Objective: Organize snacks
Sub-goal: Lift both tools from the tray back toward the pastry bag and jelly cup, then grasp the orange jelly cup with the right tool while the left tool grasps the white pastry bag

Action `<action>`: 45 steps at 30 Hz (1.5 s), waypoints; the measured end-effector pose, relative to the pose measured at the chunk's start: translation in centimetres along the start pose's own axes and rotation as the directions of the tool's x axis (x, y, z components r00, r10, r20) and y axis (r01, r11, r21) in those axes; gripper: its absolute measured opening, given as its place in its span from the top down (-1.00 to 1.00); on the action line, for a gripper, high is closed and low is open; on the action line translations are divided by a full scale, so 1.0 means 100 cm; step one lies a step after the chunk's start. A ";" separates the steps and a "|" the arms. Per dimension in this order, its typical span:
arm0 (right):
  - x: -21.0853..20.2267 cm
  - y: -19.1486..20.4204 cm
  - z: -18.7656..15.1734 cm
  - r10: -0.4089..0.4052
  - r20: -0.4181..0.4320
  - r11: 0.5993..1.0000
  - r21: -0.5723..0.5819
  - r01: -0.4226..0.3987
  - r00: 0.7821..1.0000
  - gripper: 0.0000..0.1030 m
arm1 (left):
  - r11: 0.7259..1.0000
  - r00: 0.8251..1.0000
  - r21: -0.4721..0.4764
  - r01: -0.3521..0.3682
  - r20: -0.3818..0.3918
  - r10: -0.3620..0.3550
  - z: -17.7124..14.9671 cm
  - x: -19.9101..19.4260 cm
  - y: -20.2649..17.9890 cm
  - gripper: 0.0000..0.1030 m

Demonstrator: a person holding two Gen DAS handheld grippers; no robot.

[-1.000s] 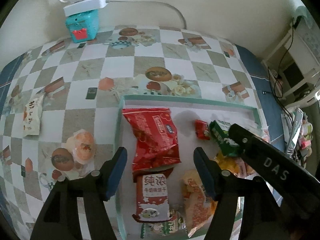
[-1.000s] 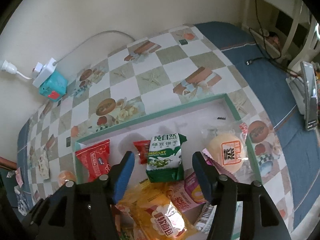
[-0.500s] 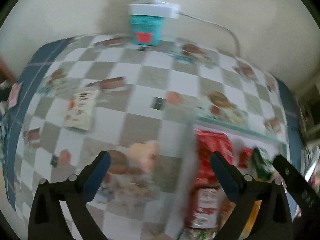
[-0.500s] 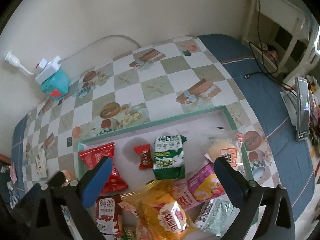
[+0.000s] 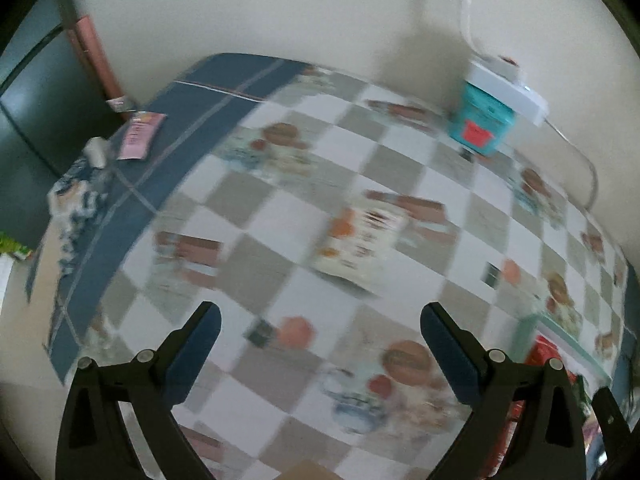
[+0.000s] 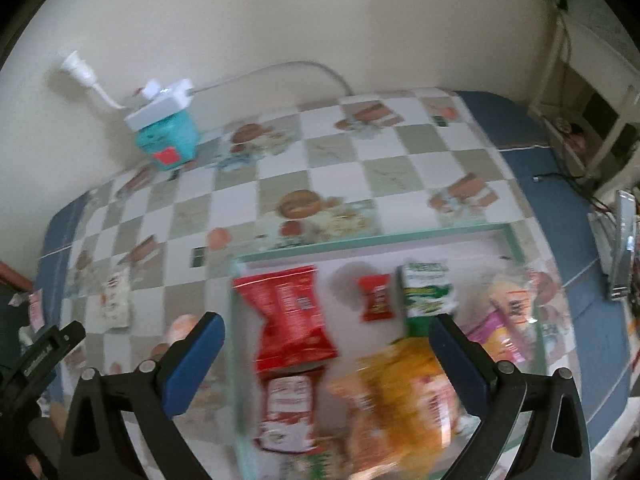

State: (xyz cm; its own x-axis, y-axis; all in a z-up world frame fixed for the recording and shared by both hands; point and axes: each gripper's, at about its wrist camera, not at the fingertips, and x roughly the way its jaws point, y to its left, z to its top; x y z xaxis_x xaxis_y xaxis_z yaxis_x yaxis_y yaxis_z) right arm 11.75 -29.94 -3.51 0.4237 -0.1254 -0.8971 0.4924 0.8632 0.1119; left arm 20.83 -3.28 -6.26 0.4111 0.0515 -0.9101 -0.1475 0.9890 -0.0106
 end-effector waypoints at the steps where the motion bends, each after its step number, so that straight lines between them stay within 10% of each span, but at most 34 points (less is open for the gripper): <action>1: -0.001 0.009 -0.002 0.005 0.000 1.000 -0.017 -0.005 1.000 -1.00 | 1.000 1.000 -0.009 -0.014 0.007 0.014 0.002 -0.001 0.009 -0.94; 22: 0.030 0.130 -0.036 0.043 -0.081 0.976 -0.211 -0.060 0.996 -1.00 | 0.990 0.998 -0.133 -0.054 -0.028 0.051 0.026 0.023 0.116 -0.94; 45: 0.080 0.134 -0.039 0.058 -0.120 0.973 -0.216 -0.083 0.991 -0.98 | 1.000 0.993 -0.020 0.012 -0.120 -0.014 0.023 0.072 0.072 -0.94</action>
State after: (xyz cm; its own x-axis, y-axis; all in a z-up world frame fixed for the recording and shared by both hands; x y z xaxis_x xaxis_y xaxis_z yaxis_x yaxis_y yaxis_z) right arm 18.79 -17.44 -10.83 0.3574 -0.0152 -0.9338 0.2799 0.9557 0.0916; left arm 24.78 4.58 -11.91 0.3018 0.0207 -0.9531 -0.1607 0.9866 -0.0294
